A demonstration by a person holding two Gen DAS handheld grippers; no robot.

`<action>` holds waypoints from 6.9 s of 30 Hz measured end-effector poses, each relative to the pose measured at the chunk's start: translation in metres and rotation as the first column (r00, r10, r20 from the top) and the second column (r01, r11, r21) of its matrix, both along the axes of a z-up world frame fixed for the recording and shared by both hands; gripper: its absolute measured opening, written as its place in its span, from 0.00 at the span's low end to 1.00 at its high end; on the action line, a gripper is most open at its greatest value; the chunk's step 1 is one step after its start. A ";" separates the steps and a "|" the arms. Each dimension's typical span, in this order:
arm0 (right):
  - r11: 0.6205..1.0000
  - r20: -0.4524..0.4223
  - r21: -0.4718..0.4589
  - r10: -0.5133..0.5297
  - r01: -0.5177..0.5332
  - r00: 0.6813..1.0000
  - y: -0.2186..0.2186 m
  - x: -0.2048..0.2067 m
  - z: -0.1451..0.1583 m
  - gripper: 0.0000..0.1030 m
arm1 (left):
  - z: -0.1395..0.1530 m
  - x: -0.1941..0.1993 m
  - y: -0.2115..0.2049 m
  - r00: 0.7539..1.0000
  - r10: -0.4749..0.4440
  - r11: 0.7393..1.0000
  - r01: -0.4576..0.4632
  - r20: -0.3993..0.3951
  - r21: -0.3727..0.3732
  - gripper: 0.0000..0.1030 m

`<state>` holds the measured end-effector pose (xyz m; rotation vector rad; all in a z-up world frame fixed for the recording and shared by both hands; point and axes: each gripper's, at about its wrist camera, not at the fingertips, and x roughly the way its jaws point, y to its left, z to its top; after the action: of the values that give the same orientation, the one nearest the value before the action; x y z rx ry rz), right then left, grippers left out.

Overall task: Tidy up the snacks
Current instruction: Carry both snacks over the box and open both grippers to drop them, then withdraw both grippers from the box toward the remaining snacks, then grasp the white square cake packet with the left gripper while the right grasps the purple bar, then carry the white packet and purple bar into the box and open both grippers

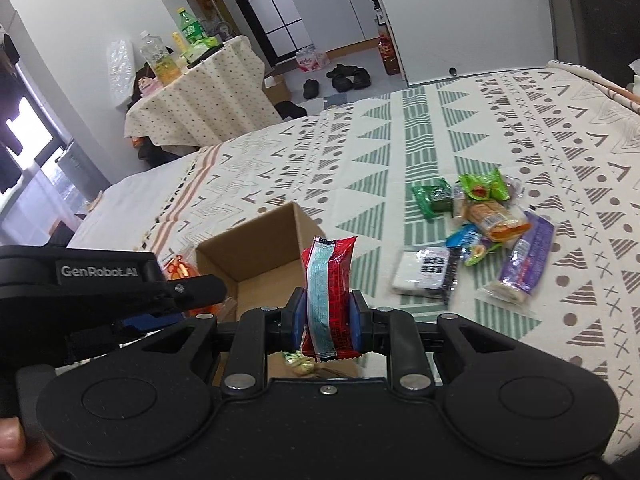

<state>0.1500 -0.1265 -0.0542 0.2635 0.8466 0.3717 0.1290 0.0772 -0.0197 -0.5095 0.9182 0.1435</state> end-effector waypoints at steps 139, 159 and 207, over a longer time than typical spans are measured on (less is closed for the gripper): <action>0.970 -0.171 0.159 -0.157 0.185 0.973 -0.159 0.097 -0.135 0.61 | -0.149 0.128 -0.150 0.984 0.067 0.998 -0.068 -0.165 -0.002 0.85; 0.980 -0.151 0.059 -0.178 0.189 0.972 -0.150 0.102 -0.138 0.54 | -0.169 0.151 -0.146 0.946 0.188 0.979 -0.161 -0.262 0.123 0.84; 0.971 -0.093 0.016 -0.236 0.238 0.967 -0.149 0.048 -0.092 0.30 | -0.088 0.071 -0.134 0.998 -0.044 0.997 0.046 -0.042 0.066 0.44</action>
<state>0.1976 -0.2753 -0.1466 0.4054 0.8881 0.1486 0.2003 -0.0568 -0.1078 -0.4249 0.9610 0.1437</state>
